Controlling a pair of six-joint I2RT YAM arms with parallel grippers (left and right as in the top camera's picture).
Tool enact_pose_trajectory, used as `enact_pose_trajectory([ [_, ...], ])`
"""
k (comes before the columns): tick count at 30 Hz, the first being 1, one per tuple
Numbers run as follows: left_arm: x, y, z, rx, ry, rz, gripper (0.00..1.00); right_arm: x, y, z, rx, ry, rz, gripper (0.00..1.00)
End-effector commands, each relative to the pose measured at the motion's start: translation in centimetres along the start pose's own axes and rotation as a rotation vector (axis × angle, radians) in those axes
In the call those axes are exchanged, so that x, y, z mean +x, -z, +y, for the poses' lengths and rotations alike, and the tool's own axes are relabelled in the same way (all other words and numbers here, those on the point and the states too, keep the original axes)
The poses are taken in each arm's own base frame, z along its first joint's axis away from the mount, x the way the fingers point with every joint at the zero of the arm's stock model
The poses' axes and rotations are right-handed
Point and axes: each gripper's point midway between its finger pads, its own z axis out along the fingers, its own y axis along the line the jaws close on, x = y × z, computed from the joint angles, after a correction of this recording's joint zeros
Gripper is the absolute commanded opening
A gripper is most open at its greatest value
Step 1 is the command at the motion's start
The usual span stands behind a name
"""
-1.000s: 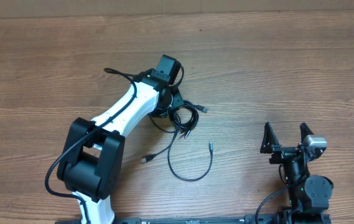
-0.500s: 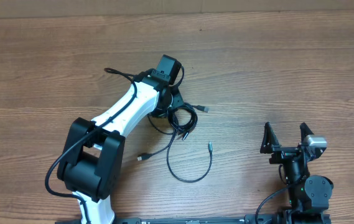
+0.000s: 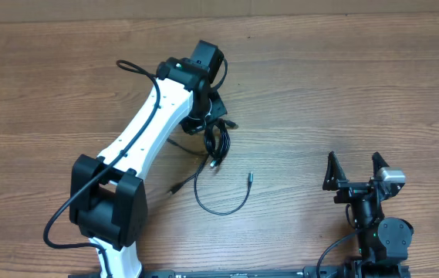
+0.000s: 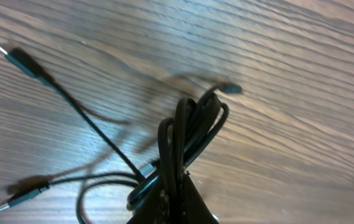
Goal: Untangle cables
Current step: 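Move the right gripper toward the hanging cables below the left gripper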
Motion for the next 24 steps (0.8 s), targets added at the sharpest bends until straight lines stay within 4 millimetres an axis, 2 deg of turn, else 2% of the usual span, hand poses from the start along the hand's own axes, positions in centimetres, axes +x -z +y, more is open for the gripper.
enact_pose_trajectory([
  [1, 0.8, 0.9, -2.2, 0.12, 0.019, 0.095, 0.04, -0.3, 0.0, 0.2, -0.01, -0.014, -0.023, 1.0],
  [3, 1.2, 1.1, -3.0, 0.177, 0.02, 0.135, 0.04, 0.3, 0.0, 0.8, -0.051, -0.122, 0.009, 1.0],
  [4, 1.4, 1.2, -3.5, 0.202, 0.02, 0.15, 0.04, 0.4, 0.0, 1.6, -0.091, -0.253, 0.023, 1.0],
  [7, 1.7, 1.5, -4.3, 0.25, 0.016, 0.177, 0.04, 0.8, 0.6, 4.8, -0.262, -0.618, 0.122, 1.0],
  [9, 1.6, 1.5, -4.4, 0.253, 0.014, 0.172, 0.04, 1.2, 1.7, 7.6, -0.407, -0.821, 0.254, 1.0],
  [10, 1.4, 1.4, -4.2, 0.243, 0.015, 0.161, 0.04, 1.4, 2.4, 8.7, -0.466, -0.851, 0.307, 1.0],
  [12, 0.7, 1.2, -3.4, 0.197, 0.018, 0.119, 0.21, 1.9, 3.8, 10.7, -0.585, -0.828, 0.393, 1.0],
  [13, 0.3, 1.0, -2.8, 0.159, 0.018, 0.086, 0.31, 2.0, 4.0, 11.0, -0.609, -0.801, 0.398, 1.0],
  [16, -0.9, 0.7, -1.0, 0.048, 0.016, -0.006, 0.51, 2.1, 4.0, 11.0, -0.613, -0.768, 0.391, 1.0],
  [17, -1.1, 0.6, -0.6, 0.017, 0.015, -0.029, 0.63, 2.1, 4.0, 11.0, -0.611, -0.77, 0.393, 1.0],
  [18, -1.4, 0.6, 0.3, -0.034, 0.011, -0.059, 0.8, 2.3, 3.9, 10.9, -0.605, -0.774, 0.403, 0.99],
  [19, -1.4, 0.6, 0.6, -0.052, 0.01, -0.067, 0.83, 2.5, 3.9, 10.9, -0.599, -0.779, 0.412, 1.0],
  [20, -1.4, 0.7, 0.9, -0.068, 0.009, -0.07, 0.82, 2.7, 3.8, 10.9, -0.594, -0.782, 0.421, 0.99],
  [24, -0.7, 0.5, 1.5, -0.095, 0.008, -0.05, 0.72, 3.7, 3.3, 10.4, -0.524, -0.798, 0.488, 0.99],
])
